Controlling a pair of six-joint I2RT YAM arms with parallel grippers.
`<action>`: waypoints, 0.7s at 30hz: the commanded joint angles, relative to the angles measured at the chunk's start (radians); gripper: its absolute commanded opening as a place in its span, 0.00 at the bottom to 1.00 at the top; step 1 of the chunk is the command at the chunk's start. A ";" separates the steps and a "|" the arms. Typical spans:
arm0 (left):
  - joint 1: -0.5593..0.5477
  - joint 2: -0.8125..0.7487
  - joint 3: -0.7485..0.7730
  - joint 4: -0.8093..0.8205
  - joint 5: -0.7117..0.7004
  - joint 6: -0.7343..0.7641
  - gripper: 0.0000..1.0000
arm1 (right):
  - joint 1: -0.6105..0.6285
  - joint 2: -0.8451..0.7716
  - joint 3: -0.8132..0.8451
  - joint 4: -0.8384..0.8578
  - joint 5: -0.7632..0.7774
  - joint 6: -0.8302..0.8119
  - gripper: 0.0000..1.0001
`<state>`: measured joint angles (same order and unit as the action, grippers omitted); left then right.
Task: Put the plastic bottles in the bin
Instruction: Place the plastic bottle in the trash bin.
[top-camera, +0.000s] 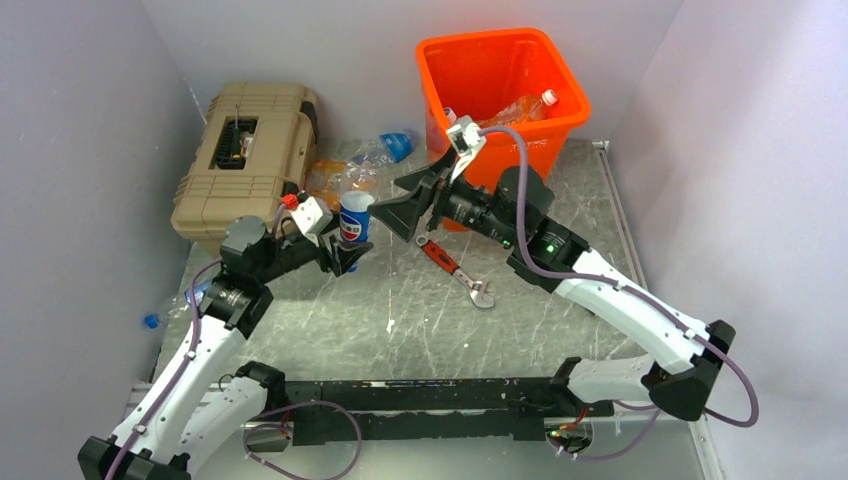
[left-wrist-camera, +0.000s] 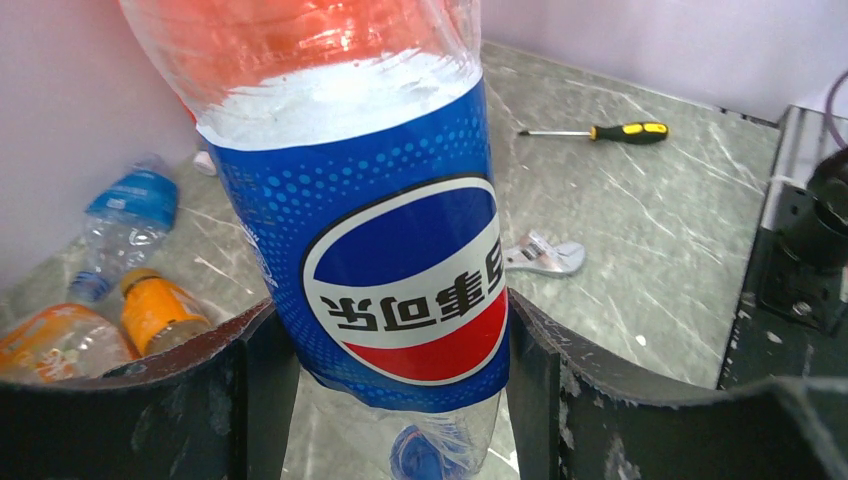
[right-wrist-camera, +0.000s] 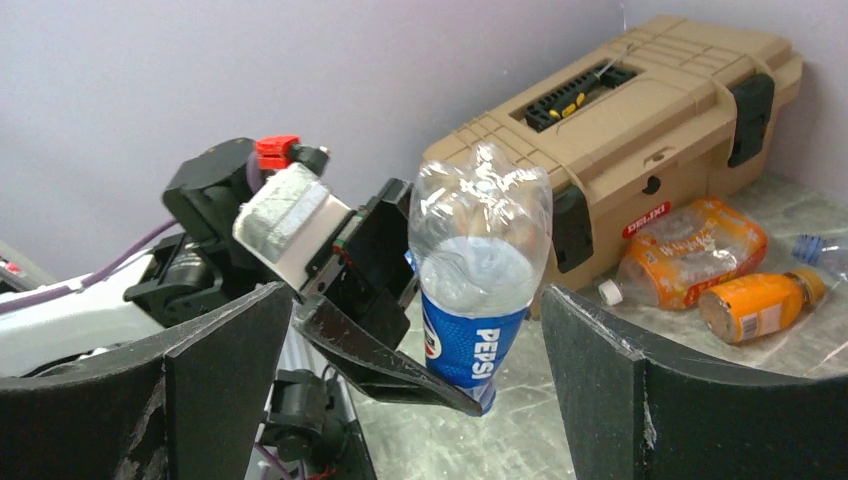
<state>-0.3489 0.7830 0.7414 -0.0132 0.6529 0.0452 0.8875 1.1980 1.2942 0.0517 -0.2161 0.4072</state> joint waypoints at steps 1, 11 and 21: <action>-0.010 -0.033 -0.020 0.137 -0.054 0.002 0.10 | -0.002 0.049 0.079 -0.047 0.015 -0.031 1.00; -0.035 -0.031 -0.040 0.144 -0.086 -0.026 0.00 | -0.002 0.140 0.101 0.005 0.005 -0.029 1.00; -0.071 -0.025 -0.052 0.155 -0.092 -0.021 0.00 | -0.002 0.269 0.183 0.047 -0.027 -0.031 1.00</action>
<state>-0.4007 0.7547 0.6930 0.0933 0.5697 0.0303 0.8879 1.4307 1.3972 0.0257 -0.2211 0.3851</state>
